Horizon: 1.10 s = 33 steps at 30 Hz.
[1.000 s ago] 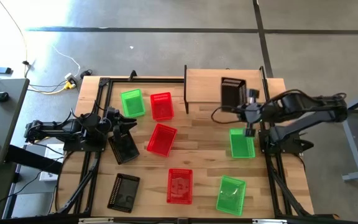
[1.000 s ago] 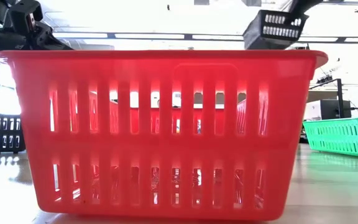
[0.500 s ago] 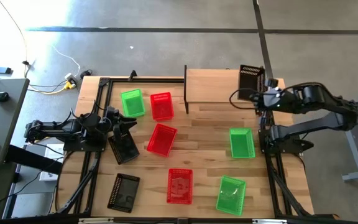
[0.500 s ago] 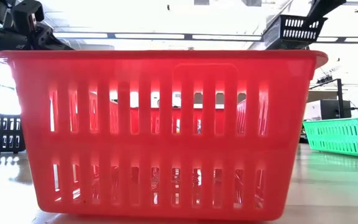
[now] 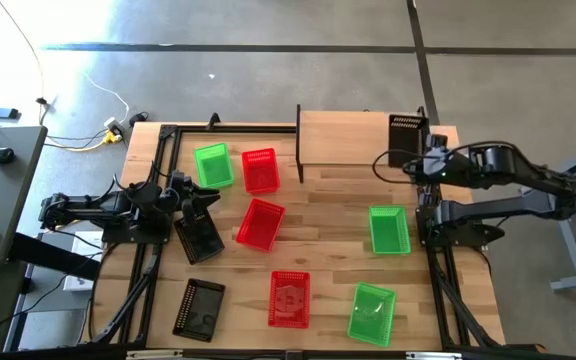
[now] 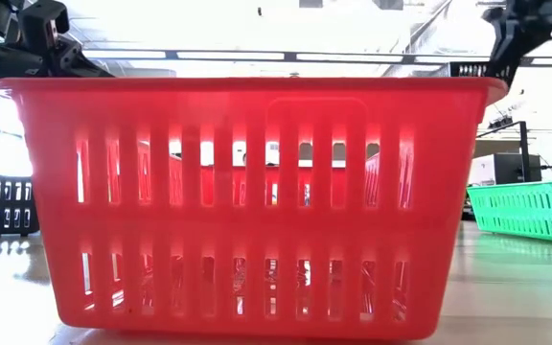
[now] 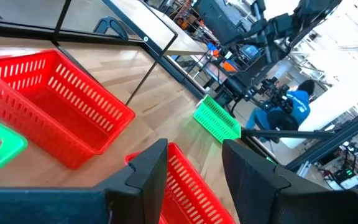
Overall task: Stack baskets on shelf by color
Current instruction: Put the top right black bin on the shelf
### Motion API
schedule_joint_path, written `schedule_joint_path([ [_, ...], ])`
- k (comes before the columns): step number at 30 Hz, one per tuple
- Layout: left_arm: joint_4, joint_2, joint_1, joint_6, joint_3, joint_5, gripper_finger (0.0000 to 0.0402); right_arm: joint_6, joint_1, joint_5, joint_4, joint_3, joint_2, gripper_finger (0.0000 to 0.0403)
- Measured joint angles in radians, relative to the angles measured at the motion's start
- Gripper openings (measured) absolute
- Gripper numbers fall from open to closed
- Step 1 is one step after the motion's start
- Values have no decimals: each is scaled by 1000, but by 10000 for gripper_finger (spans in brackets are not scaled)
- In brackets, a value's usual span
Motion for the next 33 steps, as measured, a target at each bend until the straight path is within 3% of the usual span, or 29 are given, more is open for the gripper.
schedule_joint_path([
  [11,0,0,0,-59,0,-18,142,-145,-140,-31,146,-175,-38,0],
  [26,1,0,0,-68,0,-18,142,-399,-511,-242,235,-174,-40,0],
  [33,1,0,0,-68,0,-18,142,-482,-612,-321,265,-174,24,0],
])
